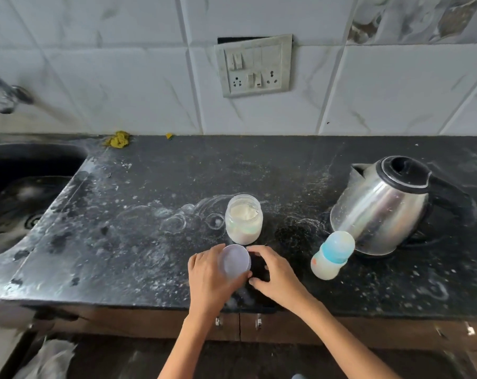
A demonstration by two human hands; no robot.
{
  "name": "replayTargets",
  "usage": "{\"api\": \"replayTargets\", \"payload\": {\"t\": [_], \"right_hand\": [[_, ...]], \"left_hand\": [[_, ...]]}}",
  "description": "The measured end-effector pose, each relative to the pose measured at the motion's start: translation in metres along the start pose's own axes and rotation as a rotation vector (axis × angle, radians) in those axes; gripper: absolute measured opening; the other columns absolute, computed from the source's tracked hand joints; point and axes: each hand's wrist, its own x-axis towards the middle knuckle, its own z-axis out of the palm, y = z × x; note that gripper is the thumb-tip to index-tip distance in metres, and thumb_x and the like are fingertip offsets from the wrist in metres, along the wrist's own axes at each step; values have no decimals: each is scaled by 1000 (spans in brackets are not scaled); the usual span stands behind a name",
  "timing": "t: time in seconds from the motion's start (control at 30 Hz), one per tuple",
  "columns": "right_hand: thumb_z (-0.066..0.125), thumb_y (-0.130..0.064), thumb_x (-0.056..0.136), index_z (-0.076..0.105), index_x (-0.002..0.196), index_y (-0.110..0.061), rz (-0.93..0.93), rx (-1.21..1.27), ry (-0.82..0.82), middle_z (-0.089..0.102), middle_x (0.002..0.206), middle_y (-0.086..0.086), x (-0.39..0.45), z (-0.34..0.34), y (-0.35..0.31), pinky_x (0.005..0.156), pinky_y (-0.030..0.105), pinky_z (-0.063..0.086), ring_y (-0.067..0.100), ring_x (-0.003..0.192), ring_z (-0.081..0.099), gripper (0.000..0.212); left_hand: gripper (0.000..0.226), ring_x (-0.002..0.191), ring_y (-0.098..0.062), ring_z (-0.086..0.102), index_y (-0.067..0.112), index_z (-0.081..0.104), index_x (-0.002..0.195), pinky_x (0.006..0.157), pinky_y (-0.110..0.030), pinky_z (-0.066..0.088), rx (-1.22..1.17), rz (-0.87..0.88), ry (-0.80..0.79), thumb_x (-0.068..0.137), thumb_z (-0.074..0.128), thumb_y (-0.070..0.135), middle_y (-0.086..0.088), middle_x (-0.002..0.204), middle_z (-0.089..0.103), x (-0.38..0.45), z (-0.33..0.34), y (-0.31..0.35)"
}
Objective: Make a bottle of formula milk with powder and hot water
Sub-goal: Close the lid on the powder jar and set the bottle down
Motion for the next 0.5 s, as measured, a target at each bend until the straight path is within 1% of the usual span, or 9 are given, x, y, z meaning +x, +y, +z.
{"api": "replayTargets", "payload": {"t": [0.07, 0.13, 0.2, 0.27, 0.3, 0.37, 0.4, 0.43, 0.5], "right_hand": [[80, -18, 77, 45, 137, -30, 0, 212, -69, 55, 135, -14, -1, -13, -8, 106, 30, 45, -2, 127, 47, 70], [83, -24, 75, 48, 136, -30, -55, 321, -58, 56, 135, -17, -1, -27, -18, 103, 27, 47, -2, 129, 48, 71], [85, -26, 73, 52, 133, -25, -99, 399, -25, 59, 133, -14, 2, -38, -27, 102, 31, 48, 4, 128, 51, 68], [86, -21, 72, 55, 129, -21, -121, 451, -6, 62, 130, -9, 7, -47, -33, 102, 36, 50, 10, 124, 57, 65], [86, -20, 73, 55, 128, -20, -126, 466, 5, 63, 129, -7, 12, -53, -34, 102, 37, 50, 11, 122, 59, 64], [84, -25, 74, 56, 127, -25, -108, 476, 62, 61, 129, -8, 22, -66, -36, 99, 38, 53, 11, 117, 62, 60], [83, -28, 75, 56, 126, -30, -89, 453, 111, 59, 129, -10, 28, -74, -37, 97, 37, 54, 9, 115, 62, 58], [82, -30, 75, 57, 124, -35, -72, 404, 158, 56, 130, -10, 35, -81, -38, 95, 37, 55, 7, 114, 61, 55], [82, -31, 75, 56, 123, -40, -56, 249, 197, 52, 128, -8, 50, -91, -41, 94, 37, 55, 6, 113, 56, 55]], "left_hand": [[73, 100, -8, 61, 26, 58, 110, 85, -28, 49, -298, -107, -2, 53, 74, 69, 17, 102, 64, -4, -10, 9], [68, 99, 1, 62, 27, 56, 106, 74, -16, 51, -528, -191, -34, 53, 80, 63, 15, 102, 66, -5, -18, 19], [64, 98, -1, 65, 27, 55, 102, 72, -18, 52, -707, -232, -71, 54, 83, 58, 8, 101, 70, -1, -23, 28], [65, 99, -8, 68, 25, 55, 106, 78, -29, 56, -828, -225, -99, 57, 81, 59, 3, 102, 73, 4, -26, 35], [64, 99, -9, 68, 24, 55, 112, 81, -30, 56, -852, -206, -104, 63, 76, 61, 2, 103, 73, 7, -28, 35], [58, 100, -3, 66, 28, 53, 124, 81, -21, 54, -803, -162, -62, 77, 60, 62, 3, 107, 73, 12, -32, 30], [57, 103, 0, 64, 31, 51, 128, 84, -21, 53, -754, -158, -20, 79, 56, 60, 4, 112, 71, 16, -33, 24], [59, 109, 1, 61, 34, 48, 132, 91, -26, 53, -711, -161, 14, 78, 58, 58, 5, 120, 68, 20, -32, 17], [77, 123, -1, 50, 34, 41, 139, 104, -36, 45, -599, -153, 25, 71, 69, 57, 6, 137, 55, 29, -26, 9]]}}
